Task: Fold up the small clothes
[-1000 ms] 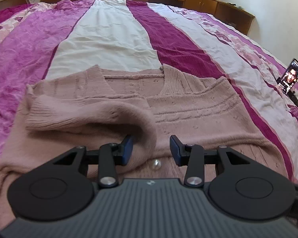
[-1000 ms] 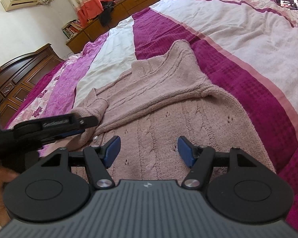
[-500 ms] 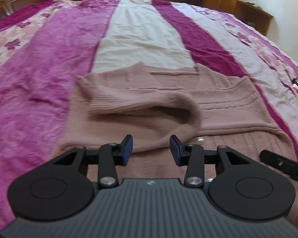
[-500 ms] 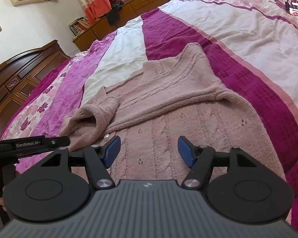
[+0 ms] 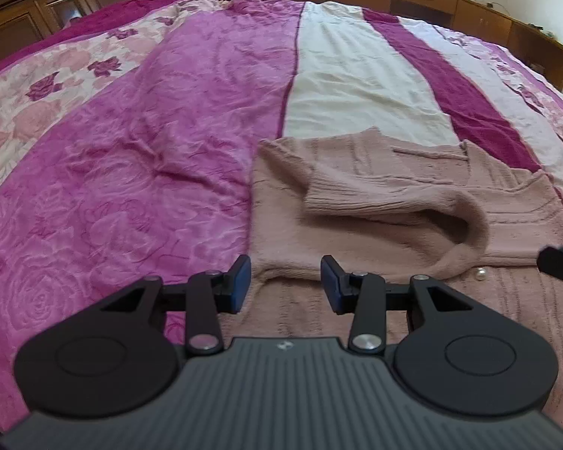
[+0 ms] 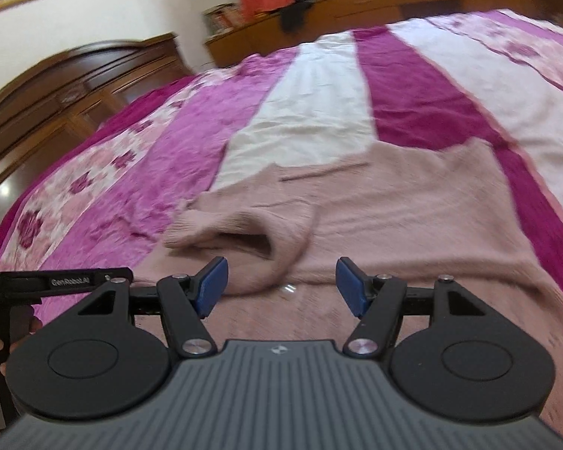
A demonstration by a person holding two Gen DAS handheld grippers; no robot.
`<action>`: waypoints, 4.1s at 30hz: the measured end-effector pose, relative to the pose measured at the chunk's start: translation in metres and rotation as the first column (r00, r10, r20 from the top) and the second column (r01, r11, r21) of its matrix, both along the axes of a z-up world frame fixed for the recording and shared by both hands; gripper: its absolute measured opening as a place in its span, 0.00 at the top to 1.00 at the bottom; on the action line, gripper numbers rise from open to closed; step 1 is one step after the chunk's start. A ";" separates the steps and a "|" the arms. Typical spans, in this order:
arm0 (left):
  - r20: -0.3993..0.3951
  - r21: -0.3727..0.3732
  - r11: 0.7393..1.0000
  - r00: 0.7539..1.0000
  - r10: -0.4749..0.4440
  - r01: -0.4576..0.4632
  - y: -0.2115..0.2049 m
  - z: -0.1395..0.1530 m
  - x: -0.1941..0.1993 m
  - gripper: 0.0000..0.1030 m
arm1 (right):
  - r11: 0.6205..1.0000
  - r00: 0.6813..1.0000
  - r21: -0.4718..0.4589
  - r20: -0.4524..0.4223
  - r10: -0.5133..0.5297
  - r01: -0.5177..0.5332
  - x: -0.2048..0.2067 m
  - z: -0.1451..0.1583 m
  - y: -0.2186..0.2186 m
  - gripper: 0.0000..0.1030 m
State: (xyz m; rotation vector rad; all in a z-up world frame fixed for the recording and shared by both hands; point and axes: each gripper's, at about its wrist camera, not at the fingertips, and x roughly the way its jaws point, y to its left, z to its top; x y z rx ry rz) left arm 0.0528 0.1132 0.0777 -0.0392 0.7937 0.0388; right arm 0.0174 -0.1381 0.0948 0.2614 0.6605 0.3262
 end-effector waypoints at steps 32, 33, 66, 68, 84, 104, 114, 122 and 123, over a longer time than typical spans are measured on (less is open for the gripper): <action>-0.021 -0.032 0.998 0.998 0.057 -0.057 0.032 -0.019 0.004 0.59 | 0.854 0.941 -0.423 0.013 0.339 -0.301 0.115 -0.034 0.155 0.80; -0.019 -0.031 0.998 0.998 0.053 -0.054 0.030 -0.019 0.004 0.59 | 0.869 0.944 -0.400 0.027 0.330 -0.292 0.115 -0.030 0.150 0.83; 0.017 0.014 1.000 1.000 0.015 -0.015 -0.003 -0.009 0.013 0.59 | 0.963 0.967 -0.087 0.004 -0.255 0.254 0.045 -0.034 -0.096 0.92; 0.019 0.019 1.000 1.000 0.014 -0.014 -0.005 -0.008 0.014 0.59 | 0.961 0.963 -0.087 -0.036 -0.266 0.262 0.040 -0.042 -0.099 0.91; 0.063 0.066 0.998 0.998 0.019 -0.023 -0.007 -0.005 0.043 0.59 | 0.968 0.997 -0.241 0.034 -0.070 0.076 0.058 0.006 -0.106 0.41; 0.046 0.085 0.995 0.998 0.042 -0.046 -0.006 -0.028 0.074 0.59 | 0.836 0.909 -0.359 -0.121 0.399 -0.415 0.148 -0.051 0.031 0.77; 0.053 0.070 0.996 0.998 0.043 -0.047 -0.012 -0.038 0.083 0.59 | 0.864 0.963 -0.435 -0.026 0.269 -0.253 0.148 -0.047 0.016 0.92; 0.030 0.084 0.995 0.998 0.048 -0.051 -0.010 -0.054 0.090 0.57 | 0.956 0.991 -0.264 0.005 0.134 -0.128 0.133 -0.028 -0.047 0.65; 0.030 0.081 0.995 0.998 0.049 -0.051 -0.010 -0.053 0.090 0.57 | 0.957 0.995 -0.275 0.016 0.103 -0.095 0.130 -0.024 -0.060 0.53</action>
